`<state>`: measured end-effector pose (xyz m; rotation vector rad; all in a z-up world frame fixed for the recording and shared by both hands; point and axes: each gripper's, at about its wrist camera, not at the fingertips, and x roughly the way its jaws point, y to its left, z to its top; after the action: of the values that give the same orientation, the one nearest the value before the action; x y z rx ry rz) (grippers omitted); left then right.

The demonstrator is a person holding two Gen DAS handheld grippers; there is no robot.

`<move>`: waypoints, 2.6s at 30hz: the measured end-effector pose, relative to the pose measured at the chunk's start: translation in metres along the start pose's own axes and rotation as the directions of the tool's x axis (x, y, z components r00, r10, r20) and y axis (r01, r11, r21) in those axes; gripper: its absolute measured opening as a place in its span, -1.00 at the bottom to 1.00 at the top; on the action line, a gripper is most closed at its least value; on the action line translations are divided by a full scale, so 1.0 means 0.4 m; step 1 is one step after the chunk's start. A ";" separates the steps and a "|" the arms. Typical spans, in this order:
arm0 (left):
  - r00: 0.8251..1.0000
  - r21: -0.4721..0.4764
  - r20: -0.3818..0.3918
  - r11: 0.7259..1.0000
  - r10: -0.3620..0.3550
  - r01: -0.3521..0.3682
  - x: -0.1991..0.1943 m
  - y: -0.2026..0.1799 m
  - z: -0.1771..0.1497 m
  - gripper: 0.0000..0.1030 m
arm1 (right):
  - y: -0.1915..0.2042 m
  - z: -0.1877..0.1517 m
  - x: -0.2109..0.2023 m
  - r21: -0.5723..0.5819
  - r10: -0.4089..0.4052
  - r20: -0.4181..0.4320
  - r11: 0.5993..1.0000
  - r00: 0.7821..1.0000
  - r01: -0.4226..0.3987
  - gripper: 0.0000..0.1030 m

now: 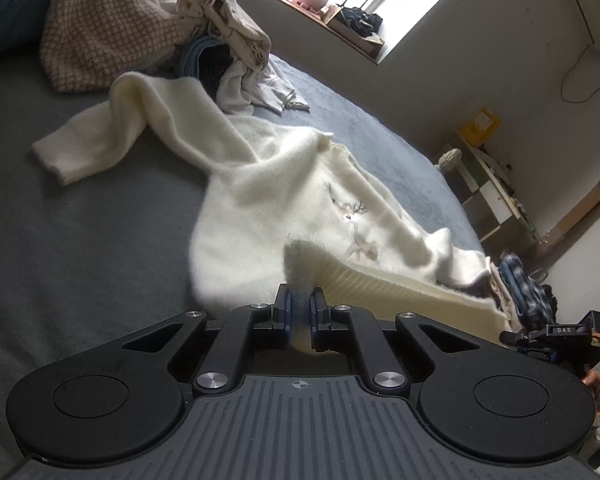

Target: Fold clothes

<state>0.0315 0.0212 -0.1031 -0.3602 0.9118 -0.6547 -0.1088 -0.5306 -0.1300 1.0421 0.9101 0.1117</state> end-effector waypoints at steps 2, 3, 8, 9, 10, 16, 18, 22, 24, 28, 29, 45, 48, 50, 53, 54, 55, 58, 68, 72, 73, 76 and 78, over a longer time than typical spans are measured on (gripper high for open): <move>0.999 0.021 -0.027 1.000 0.020 -0.020 0.002 0.010 -0.037 -0.88 | -0.037 -0.046 -0.005 0.028 -0.024 -0.016 0.999 1.000 0.024 -0.83; 0.998 0.034 -0.044 0.999 0.033 -0.031 0.006 0.015 -0.054 -0.88 | -0.056 -0.068 -0.006 0.041 -0.040 -0.023 0.998 0.999 0.041 -0.84; 0.991 0.107 -0.104 0.992 0.083 -0.072 0.022 0.030 -0.116 -0.88 | -0.135 -0.148 0.011 0.107 -0.096 -0.062 0.989 0.994 0.102 -0.84; 0.990 0.123 -0.112 0.990 0.090 -0.076 0.023 0.030 -0.122 -0.88 | -0.143 -0.157 0.013 0.116 -0.100 -0.066 0.988 0.993 0.107 -0.84; 0.988 0.139 -0.119 0.987 0.096 -0.079 0.025 0.030 -0.128 -0.88 | -0.147 -0.162 0.013 0.114 -0.102 -0.066 0.987 0.993 0.109 -0.85; 0.978 0.301 -0.156 0.950 0.138 -0.086 0.047 0.011 -0.154 -0.88 | -0.113 -0.170 0.003 -0.048 -0.166 -0.065 0.985 0.984 0.163 -0.85; 0.970 0.345 -0.181 0.934 0.162 -0.092 0.074 0.016 -0.171 -0.88 | -0.106 -0.173 0.029 -0.156 -0.244 -0.079 0.961 0.967 0.229 -0.85; 0.957 0.406 -0.210 0.908 0.202 -0.102 0.111 0.026 -0.196 -0.88 | -0.107 -0.197 0.084 -0.312 -0.334 -0.078 0.903 0.939 0.295 -0.84; 0.953 0.416 -0.216 0.903 0.213 -0.107 0.115 0.025 -0.199 -0.88 | -0.098 -0.218 0.094 -0.401 -0.356 -0.053 0.863 0.933 0.307 -0.84; 0.944 0.423 -0.236 0.899 0.231 -0.114 0.118 0.026 -0.204 -0.79 | -0.076 -0.250 0.093 -0.503 -0.394 -0.033 0.801 0.919 0.325 -0.80; 0.942 0.425 -0.243 0.898 0.232 -0.112 0.113 0.028 -0.205 -0.76 | -0.074 -0.252 0.088 -0.511 -0.398 -0.032 0.795 0.917 0.327 -0.77; 0.976 0.391 -0.149 0.916 0.158 -0.088 -0.003 -0.080 -0.093 -0.56 | -0.045 -0.259 -0.101 -0.456 -0.444 0.104 0.774 0.890 0.439 -0.45; 0.954 0.507 -0.267 0.862 0.136 0.019 0.099 -0.192 -0.110 -0.56 | 0.021 -0.230 -0.046 -0.476 -0.366 0.109 0.797 0.924 0.371 -0.45; 0.926 0.624 -0.334 0.778 0.174 0.079 0.172 -0.256 -0.158 -0.56 | 0.067 -0.221 0.010 -0.511 -0.334 0.088 0.794 0.939 0.330 -0.45; 0.885 0.703 -0.405 0.697 0.231 0.140 0.254 -0.295 -0.221 -0.56 | 0.115 -0.207 0.091 -0.572 -0.324 0.048 0.767 0.945 0.292 -0.45; 0.869 0.716 -0.427 0.681 0.250 0.156 0.279 -0.301 -0.238 -0.56 | 0.124 -0.205 0.116 -0.585 -0.332 0.037 0.757 0.942 0.290 -0.45; 0.853 0.711 -0.447 0.686 0.269 0.156 0.299 -0.294 -0.248 -0.56 | 0.126 -0.202 0.138 -0.591 -0.341 0.027 0.752 0.940 0.290 -0.45; 0.826 0.704 -0.469 0.697 0.314 0.135 0.334 -0.273 -0.278 -0.56 | 0.125 -0.193 0.201 -0.600 -0.371 0.000 0.743 0.929 0.296 -0.45; 0.843 0.651 -0.465 0.750 0.272 0.117 0.322 -0.225 -0.299 -0.56 | 0.072 -0.097 0.240 -0.462 -0.419 0.098 0.784 0.903 0.414 -0.76; 0.846 0.636 -0.466 0.763 0.260 0.116 0.319 -0.208 -0.306 -0.55 | 0.133 -0.082 0.237 -0.523 -0.389 0.112 0.759 0.914 0.387 -0.75; 0.846 0.633 -0.467 0.765 0.257 0.117 0.318 -0.205 -0.308 -0.55 | 0.135 -0.069 0.254 -0.520 -0.408 0.114 0.752 0.906 0.405 -0.74; 0.848 0.629 -0.468 0.768 0.250 0.120 0.318 -0.194 -0.313 -0.55 | 0.102 -0.023 0.341 -0.489 -0.474 0.039 0.759 0.880 0.430 -0.73; 0.848 0.624 -0.470 0.772 0.245 0.122 0.317 -0.189 -0.313 -0.55 | 0.079 0.003 0.380 -0.508 -0.516 0.091 0.711 0.851 0.486 -0.80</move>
<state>-0.0433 -0.1215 -0.2107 0.5030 1.1512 -0.9822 -0.0001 -0.4415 -0.1955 0.2627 1.1124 -0.0747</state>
